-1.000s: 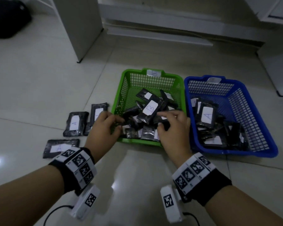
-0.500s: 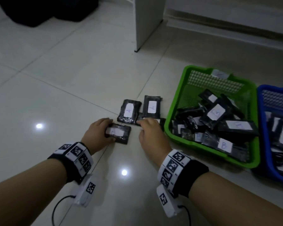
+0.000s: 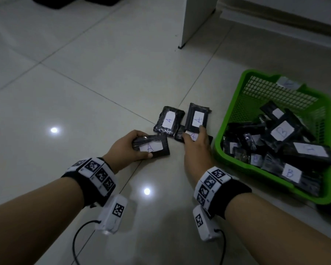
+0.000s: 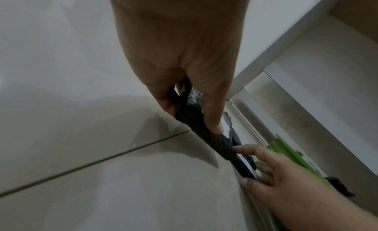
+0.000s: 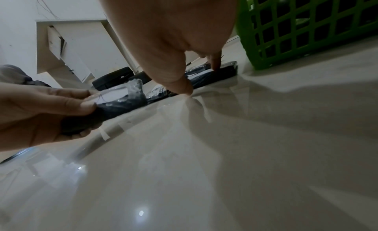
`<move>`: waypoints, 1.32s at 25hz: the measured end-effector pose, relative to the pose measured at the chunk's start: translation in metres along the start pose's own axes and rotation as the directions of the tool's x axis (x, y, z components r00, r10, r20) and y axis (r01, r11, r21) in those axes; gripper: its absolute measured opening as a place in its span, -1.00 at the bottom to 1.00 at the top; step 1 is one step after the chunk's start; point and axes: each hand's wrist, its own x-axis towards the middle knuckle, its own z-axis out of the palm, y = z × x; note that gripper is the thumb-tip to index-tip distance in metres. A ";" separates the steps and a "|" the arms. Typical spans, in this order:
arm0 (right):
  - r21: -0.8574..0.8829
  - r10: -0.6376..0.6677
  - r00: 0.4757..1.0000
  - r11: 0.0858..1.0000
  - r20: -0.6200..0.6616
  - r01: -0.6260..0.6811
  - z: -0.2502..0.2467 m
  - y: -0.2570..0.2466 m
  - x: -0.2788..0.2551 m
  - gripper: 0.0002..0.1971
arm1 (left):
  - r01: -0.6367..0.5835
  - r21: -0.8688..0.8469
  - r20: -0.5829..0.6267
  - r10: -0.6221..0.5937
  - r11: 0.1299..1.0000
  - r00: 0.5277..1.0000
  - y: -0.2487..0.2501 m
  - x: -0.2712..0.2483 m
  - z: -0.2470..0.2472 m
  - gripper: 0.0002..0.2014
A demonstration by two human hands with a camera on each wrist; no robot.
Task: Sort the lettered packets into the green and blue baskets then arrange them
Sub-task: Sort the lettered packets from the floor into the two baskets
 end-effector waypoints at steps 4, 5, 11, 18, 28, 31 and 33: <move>0.001 0.061 0.998 0.998 0.017 -0.061 0.001 -0.002 -0.005 -0.38 | 0.125 -0.377 0.040 -0.118 0.918 0.992 0.008 -0.006 -0.004 -0.39; -0.016 0.069 0.997 0.998 0.025 -0.068 0.000 -0.002 -0.007 -0.38 | 0.133 -0.413 0.058 -0.120 0.901 0.991 0.011 -0.007 -0.004 -0.40; -0.104 -0.033 0.996 0.994 0.080 0.041 -0.002 0.007 -0.026 -0.33 | 0.127 -0.511 0.098 -0.089 0.850 0.991 0.031 -0.018 0.001 -0.64; 0.335 -0.018 0.983 0.941 0.184 -0.045 -0.043 0.005 -0.056 -0.29 | 0.053 -0.541 -0.001 -0.064 0.840 0.998 0.074 -0.031 -0.009 -0.59; 0.323 -0.082 0.996 0.944 0.031 0.067 -0.217 0.121 -0.072 -0.35 | -0.149 -0.361 0.142 0.212 0.921 0.967 0.260 -0.019 0.003 -0.70; 0.273 0.009 0.999 0.962 -0.037 0.002 -0.260 0.199 -0.079 -0.40 | -0.185 -0.259 0.194 0.238 0.948 0.952 0.318 -0.016 0.060 -0.69; 0.282 0.118 0.987 0.956 -0.110 -0.083 -0.273 0.258 -0.087 -0.44 | -0.239 -0.235 0.206 0.288 0.942 0.935 0.353 -0.015 0.114 -0.72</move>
